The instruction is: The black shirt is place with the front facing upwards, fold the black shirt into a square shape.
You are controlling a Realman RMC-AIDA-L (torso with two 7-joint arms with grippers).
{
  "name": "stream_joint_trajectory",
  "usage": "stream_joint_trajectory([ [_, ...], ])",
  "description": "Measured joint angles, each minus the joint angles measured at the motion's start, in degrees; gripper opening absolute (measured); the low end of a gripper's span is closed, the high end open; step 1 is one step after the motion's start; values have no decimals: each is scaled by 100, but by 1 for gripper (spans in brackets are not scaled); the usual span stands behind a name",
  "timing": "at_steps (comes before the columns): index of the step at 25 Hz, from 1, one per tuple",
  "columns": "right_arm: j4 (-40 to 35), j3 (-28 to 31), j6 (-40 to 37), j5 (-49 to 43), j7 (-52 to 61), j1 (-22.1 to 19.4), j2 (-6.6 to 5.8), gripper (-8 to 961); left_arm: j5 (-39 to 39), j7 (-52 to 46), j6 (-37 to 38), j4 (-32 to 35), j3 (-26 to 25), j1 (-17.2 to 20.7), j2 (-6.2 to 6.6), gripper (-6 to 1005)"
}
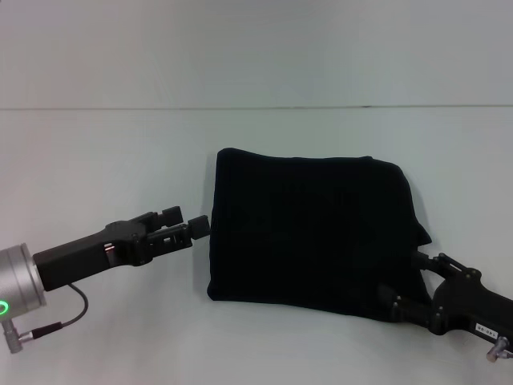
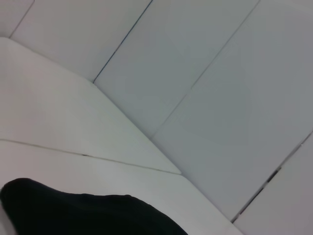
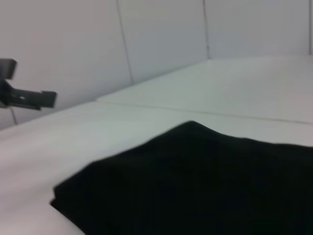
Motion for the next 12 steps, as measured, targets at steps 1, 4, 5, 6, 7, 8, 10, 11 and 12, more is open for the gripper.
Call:
stream_joint_trajectory([
  [1, 1, 1, 46, 2, 3, -1, 0, 942, 1, -1, -20, 0, 0, 6, 0, 910],
  [4, 2, 1, 140, 13, 8, 6, 1, 942, 1, -2, -66, 0, -1, 21, 0, 907],
  [5, 2, 1, 172, 19, 10, 11, 1, 942, 1, -3, -74, 0, -8, 25, 0, 906],
  [6, 2, 1, 194, 24, 12, 15, 2, 942, 2, -6, -80, 0, -23, 28, 0, 905],
  [7, 0, 2, 203, 27, 15, 18, 2, 942, 4, -14, -83, 0, -35, 30, 0, 904],
  [8, -10, 19, 177, 38, 18, 16, 2, 942, 7, -39, -84, 0, -47, 32, 1, 903],
  [10, -39, 118, -12, 62, 16, -6, -4, 942, 59, -180, -84, 5, -89, 26, 20, 901],
  [11, -56, 190, -169, 68, 11, -25, -10, 941, 143, -330, -85, 15, -124, -1, 39, 900],
  [12, -89, 269, -347, 72, 5, -49, -21, 941, 256, -538, -88, 30, -168, -42, 66, 899],
])
